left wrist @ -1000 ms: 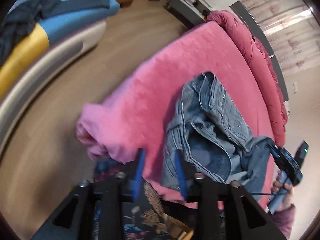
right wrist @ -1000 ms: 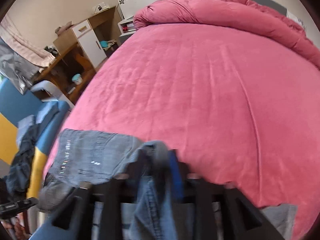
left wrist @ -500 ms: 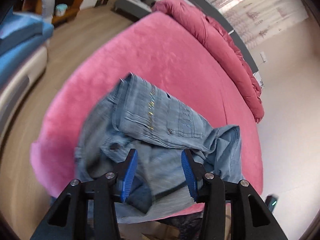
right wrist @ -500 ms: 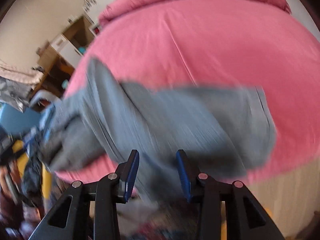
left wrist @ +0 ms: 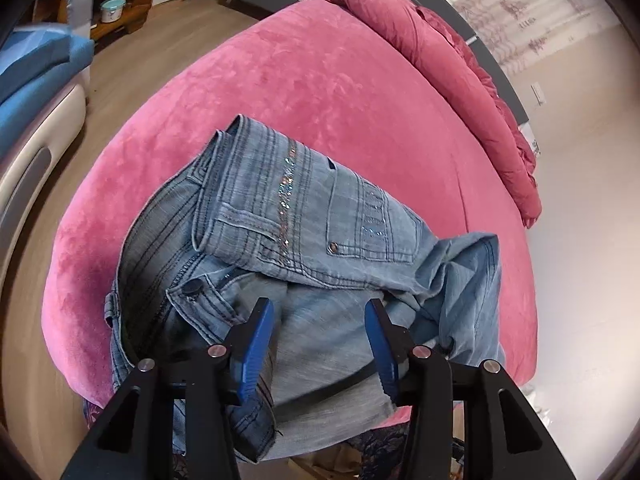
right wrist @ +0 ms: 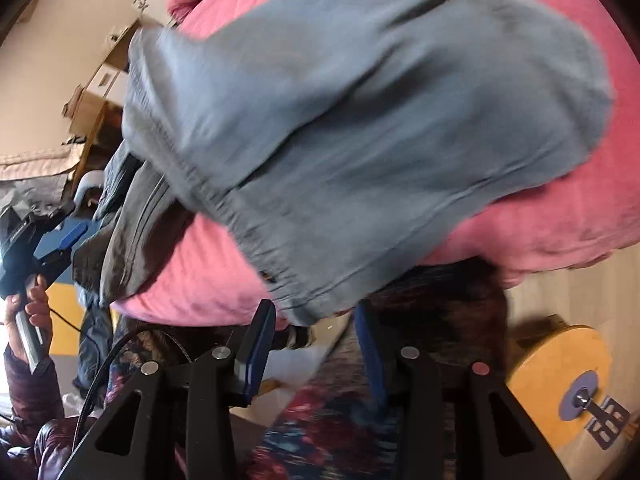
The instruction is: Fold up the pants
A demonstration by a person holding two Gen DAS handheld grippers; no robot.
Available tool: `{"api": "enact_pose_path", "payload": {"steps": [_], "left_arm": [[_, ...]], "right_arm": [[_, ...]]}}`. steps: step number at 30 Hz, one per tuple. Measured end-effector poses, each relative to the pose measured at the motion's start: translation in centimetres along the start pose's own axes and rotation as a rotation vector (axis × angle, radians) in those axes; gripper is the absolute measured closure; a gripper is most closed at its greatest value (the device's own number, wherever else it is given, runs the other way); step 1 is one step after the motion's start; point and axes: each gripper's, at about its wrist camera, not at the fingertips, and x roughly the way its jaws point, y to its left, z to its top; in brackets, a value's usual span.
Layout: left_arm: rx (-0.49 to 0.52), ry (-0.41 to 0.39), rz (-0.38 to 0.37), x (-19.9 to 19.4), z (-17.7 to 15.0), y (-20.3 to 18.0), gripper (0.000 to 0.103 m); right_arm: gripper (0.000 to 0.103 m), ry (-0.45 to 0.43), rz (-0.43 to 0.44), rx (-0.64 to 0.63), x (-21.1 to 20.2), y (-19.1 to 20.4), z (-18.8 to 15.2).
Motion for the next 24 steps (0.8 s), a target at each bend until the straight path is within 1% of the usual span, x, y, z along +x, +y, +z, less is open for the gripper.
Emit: {"api": "enact_pose_path", "payload": {"steps": [1, 2, 4, 6, 8, 10, 11, 13, 15, 16, 17, 18, 19, 20, 23, 24], "left_arm": [[0.015, -0.002, 0.006, -0.1, -0.1, -0.1, 0.055], [0.022, -0.002, 0.012, -0.1, -0.1, -0.2, 0.054], [0.026, 0.005, 0.011, 0.0, -0.2, -0.2, 0.054], [0.027, 0.013, 0.015, 0.3, -0.3, -0.1, 0.053], [0.028, 0.026, 0.024, 0.7, -0.4, 0.0, 0.053], [0.028, 0.034, 0.023, 1.1, -0.6, 0.1, 0.053], [0.024, 0.039, 0.022, 1.3, -0.7, 0.2, 0.053], [0.020, 0.044, 0.017, 1.5, -0.8, 0.4, 0.053], [0.017, 0.044, 0.020, 1.5, -0.8, 0.6, 0.053], [0.015, 0.044, 0.018, 1.5, -0.8, 0.6, 0.053], [0.013, 0.044, 0.016, 1.5, -0.8, 0.7, 0.053], [0.013, 0.044, 0.014, 1.4, -0.8, 0.8, 0.053], [0.016, 0.043, 0.011, 1.3, -0.8, 0.8, 0.052], [0.018, 0.044, 0.009, 1.2, -0.7, 0.9, 0.052], [0.009, 0.052, 0.005, 1.3, -0.8, 1.3, 0.052], [0.006, 0.053, 0.001, 1.3, -0.8, 1.4, 0.052]], "right_arm": [[0.060, 0.025, 0.019, -0.002, 0.7, 0.4, 0.0], [0.057, 0.034, 0.018, -0.007, 1.2, 0.7, -0.3], [0.055, 0.035, 0.005, 0.003, 2.1, 1.0, -0.4], [0.055, 0.014, 0.015, 0.037, 2.9, 0.9, -0.4], [0.055, -0.013, 0.022, 0.098, 2.9, 0.0, -0.1], [0.055, -0.037, -0.009, 0.128, 2.9, -0.2, 0.2], [0.055, -0.063, -0.041, 0.135, 2.9, -0.2, 0.4], [0.056, -0.083, -0.053, 0.141, 3.1, 0.1, 1.0], [0.061, -0.090, -0.092, 0.105, 3.2, 0.7, 1.1], [0.071, -0.094, -0.101, 0.091, 3.2, 1.0, 1.0], [0.086, -0.099, -0.112, 0.077, 3.0, 1.3, 0.9], [0.087, -0.105, -0.118, 0.068, 2.8, 1.5, 0.8], [0.090, -0.110, -0.115, 0.054, 2.4, 1.7, 0.6], [0.092, -0.121, -0.125, 0.016, 1.6, 2.5, 0.4], [0.092, -0.154, -0.153, -0.085, -0.4, 4.7, -0.2], [0.092, -0.153, -0.146, -0.108, -1.0, 5.4, -0.3]]}}
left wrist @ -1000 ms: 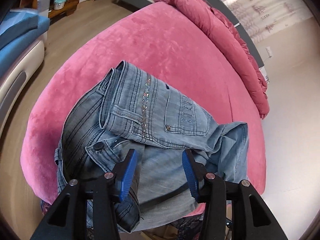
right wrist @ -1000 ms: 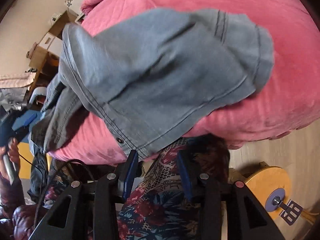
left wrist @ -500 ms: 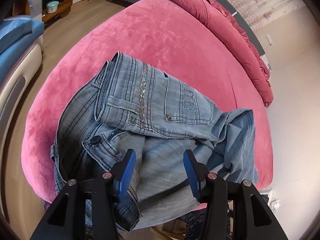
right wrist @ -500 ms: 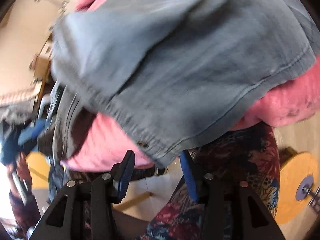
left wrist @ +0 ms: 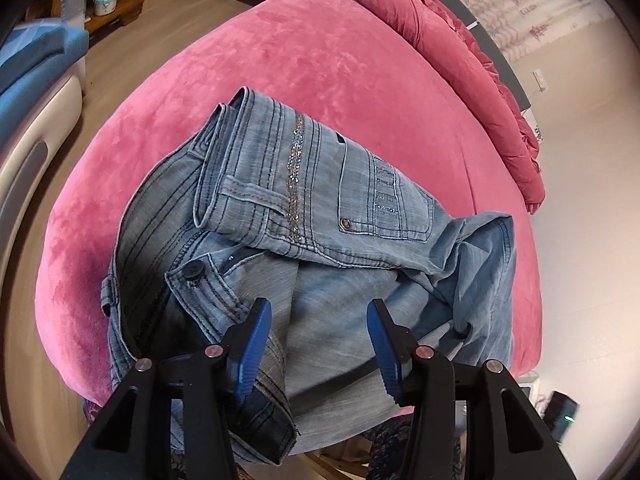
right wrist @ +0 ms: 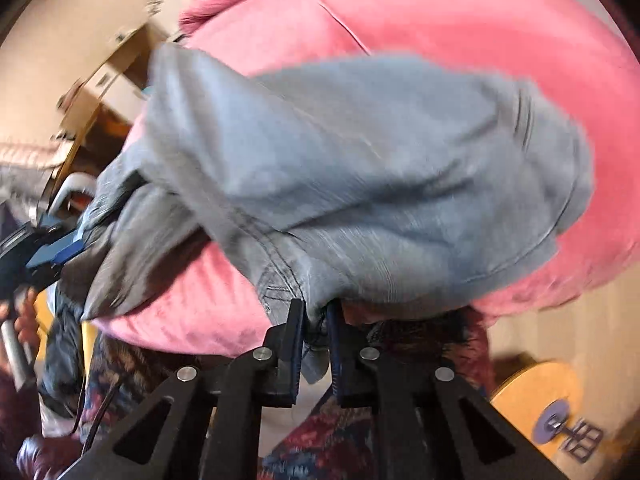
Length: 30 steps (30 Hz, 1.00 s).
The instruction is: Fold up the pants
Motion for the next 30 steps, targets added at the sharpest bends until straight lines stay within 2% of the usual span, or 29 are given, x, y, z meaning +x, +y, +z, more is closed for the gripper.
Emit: {"api": "enact_pose_path", "payload": {"steps": [4, 7, 9, 13, 14, 15, 17, 18, 19, 21, 22, 25, 27, 28, 30], "left_arm": [[-0.020, 0.010, -0.032, -0.2, -0.2, 0.4, 0.052], [-0.026, 0.003, -0.054, -0.4, -0.2, 0.7, 0.049], [-0.044, 0.001, -0.064, -0.2, 0.1, 1.0, 0.046], [-0.128, 0.006, -0.122, 0.6, 1.2, 1.7, 0.046], [-0.143, -0.002, -0.114, 0.8, 1.7, 1.7, 0.046], [-0.147, -0.008, -0.110, 1.0, 2.2, 1.6, 0.048], [-0.136, -0.023, -0.091, 1.2, 2.9, 1.2, 0.060], [-0.126, -0.030, -0.075, 1.3, 3.3, 1.0, 0.085], [-0.100, -0.040, -0.059, 1.5, 3.8, 0.6, 0.103], [-0.066, -0.069, -0.046, 1.2, 4.5, 0.0, 0.103], [-0.037, -0.098, -0.041, 0.8, 5.1, -0.6, 0.103], [-0.014, -0.137, -0.028, 0.1, 6.8, -1.2, 0.103], [0.004, -0.128, -0.022, 0.0, 7.6, -1.3, 0.103], [0.039, -0.113, -0.029, -0.1, 7.8, -1.5, 0.103], [0.139, -0.095, 0.021, -0.5, 7.5, -2.2, 0.103]], "right_arm": [[0.092, -0.058, 0.004, -0.129, -4.7, 2.4, 1.0], [0.097, -0.152, -0.014, -0.183, -8.5, 3.6, 2.7], [0.097, -0.237, -0.027, -0.185, -12.0, 3.0, 4.7], [0.097, -0.345, -0.083, -0.188, -15.0, 1.7, 7.8], [0.097, -0.364, -0.104, -0.191, -15.2, 1.6, 8.2], [0.097, -0.381, -0.132, -0.194, -15.4, 1.4, 8.9], [0.098, -0.408, -0.157, -0.197, -16.2, 1.0, 10.1], [0.098, -0.420, -0.167, -0.194, -16.5, 0.7, 10.7], [0.098, -0.433, -0.179, -0.191, -16.9, 0.5, 11.5], [0.099, -0.460, -0.203, -0.185, -17.1, 0.5, 12.7], [0.103, -0.476, -0.214, -0.182, -17.2, 0.2, 13.4], [0.103, -0.517, -0.253, -0.160, -18.3, -1.4, 15.6], [0.103, -0.526, -0.284, -0.160, -18.5, -2.2, 17.0], [0.103, -0.503, -0.281, -0.155, -18.0, -2.7, 18.0], [0.103, -0.465, -0.231, -0.115, -17.1, -4.0, 19.2]]}}
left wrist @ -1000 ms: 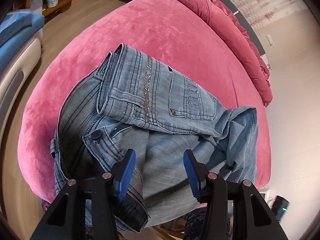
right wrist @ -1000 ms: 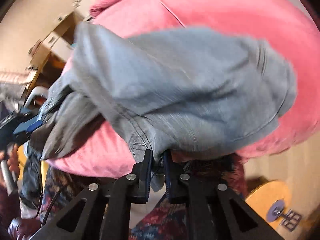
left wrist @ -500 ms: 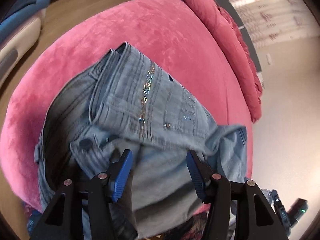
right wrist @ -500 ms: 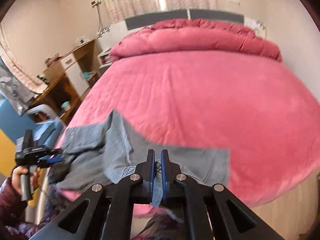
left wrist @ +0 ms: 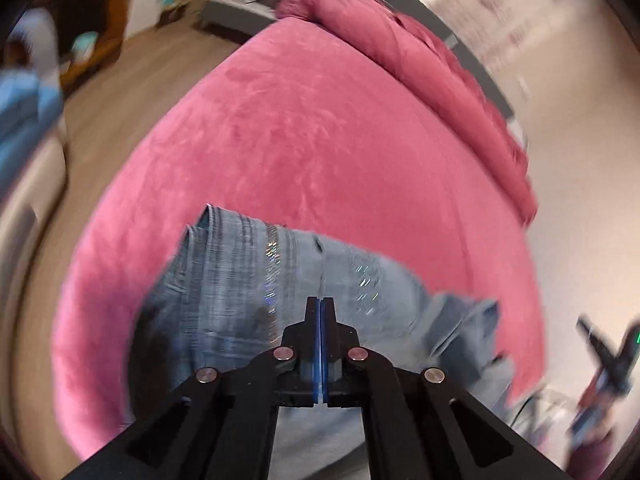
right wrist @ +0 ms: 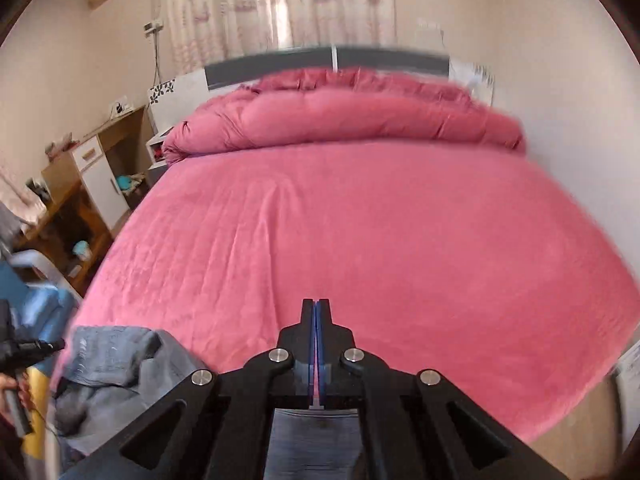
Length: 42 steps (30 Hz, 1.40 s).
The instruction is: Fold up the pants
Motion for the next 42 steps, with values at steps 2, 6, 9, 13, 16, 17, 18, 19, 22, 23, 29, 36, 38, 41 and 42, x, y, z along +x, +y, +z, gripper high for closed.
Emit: {"api": "enact_pose_path", "payload": {"steps": [2, 6, 9, 13, 16, 17, 18, 19, 22, 23, 29, 36, 38, 41, 42], "left_arm": [[0.174, 0.020, 0.058, -0.3, -1.2, -1.4, 0.098], [0.356, 0.060, 0.136, 0.5, -3.6, -2.3, 0.064], [0.465, 0.104, 0.155, 1.8, -4.7, -3.1, 0.054], [0.639, 0.138, 0.214, 3.6, -5.7, -4.9, 0.046], [0.722, 0.152, 0.246, 4.8, -6.0, -5.5, 0.041], [0.745, 0.162, 0.246, 5.1, -6.0, -5.6, 0.041], [0.765, 0.174, 0.240, 5.4, -6.0, -5.7, 0.041], [0.794, 0.191, 0.240, 6.0, -6.1, -5.9, 0.041], [0.822, 0.205, 0.243, 6.8, -6.0, -5.9, 0.041], [0.820, 0.219, 0.229, 7.1, -5.8, -5.6, 0.042], [0.764, 0.240, 0.174, 8.0, -3.6, -3.8, 0.096], [0.673, 0.112, 0.102, 3.9, -0.8, -3.3, 0.099], [0.653, 0.056, 0.099, 2.2, 0.4, -3.4, 0.099], [0.632, -0.006, 0.086, 0.6, 1.6, -3.9, 0.099], [0.631, -0.021, 0.091, 0.3, 2.0, -4.3, 0.099]], "right_arm": [[0.101, 0.061, 0.032, -0.012, 1.7, -0.4, -0.5], [0.074, 0.186, 0.084, -0.005, 3.5, -1.1, -3.5], [0.064, 0.258, 0.129, 0.052, 3.9, -2.2, -6.4], [0.049, 0.350, 0.157, 0.094, 5.1, -4.0, -9.2], [0.047, 0.445, 0.136, 0.114, 7.1, -5.4, -11.1], [0.047, 0.457, 0.131, 0.116, 7.6, -5.5, -11.3], [0.047, 0.471, 0.143, 0.123, 8.1, -5.7, -11.6], [0.047, 0.485, 0.151, 0.138, 8.8, -5.8, -11.9], [0.047, 0.499, 0.181, 0.188, 10.3, -6.1, -12.2], [0.048, 0.502, 0.188, 0.209, 10.8, -6.2, -12.2], [0.101, 0.505, 0.121, 0.079, 11.1, -4.2, -12.0], [0.103, 0.354, 0.045, 0.013, 6.6, -3.3, -8.8], [0.103, 0.309, 0.031, -0.013, 5.1, -3.1, -7.5], [0.103, 0.257, 0.018, -0.053, 3.5, -2.7, -5.3], [0.103, 0.262, 0.049, -0.055, 3.6, -2.7, -4.8]]}}
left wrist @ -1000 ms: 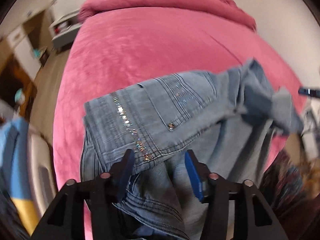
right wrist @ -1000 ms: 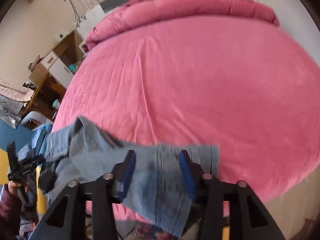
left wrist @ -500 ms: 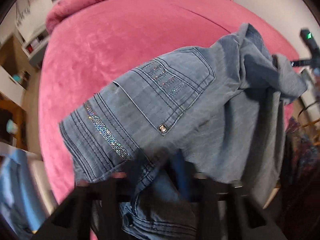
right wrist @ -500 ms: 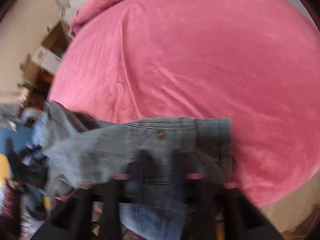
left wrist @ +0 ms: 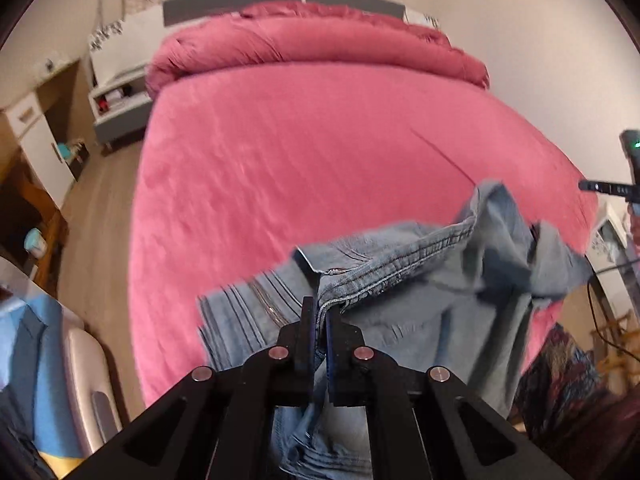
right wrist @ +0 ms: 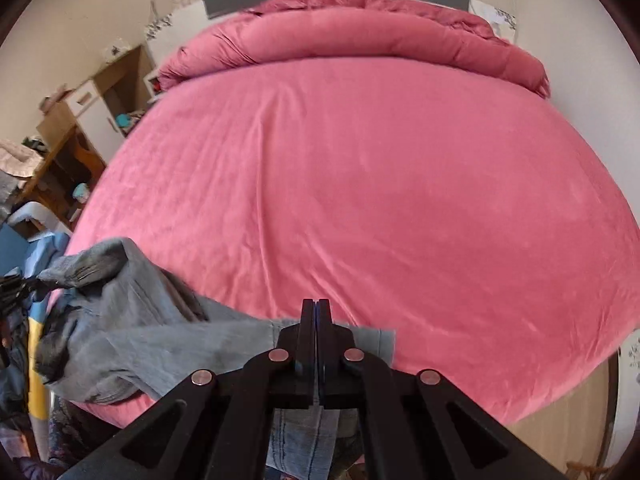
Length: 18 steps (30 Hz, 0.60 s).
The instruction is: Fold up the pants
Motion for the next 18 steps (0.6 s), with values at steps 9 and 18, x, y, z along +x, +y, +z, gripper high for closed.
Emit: {"api": "enact_pose_path", "payload": {"steps": [9, 18], "left_arm": [[-0.087, -0.052, 0.050, -0.8, 2.9, 1.5, 0.099], [-0.222, -0.113, 0.028, -2.2, 3.2, 3.1, 0.099]], "right_arm": [[0.047, 0.161, 0.131, 0.225, 7.2, -5.4, -1.2], [0.093, 0.288, 0.115, 0.110, 13.2, -2.7, -2.9]]}}
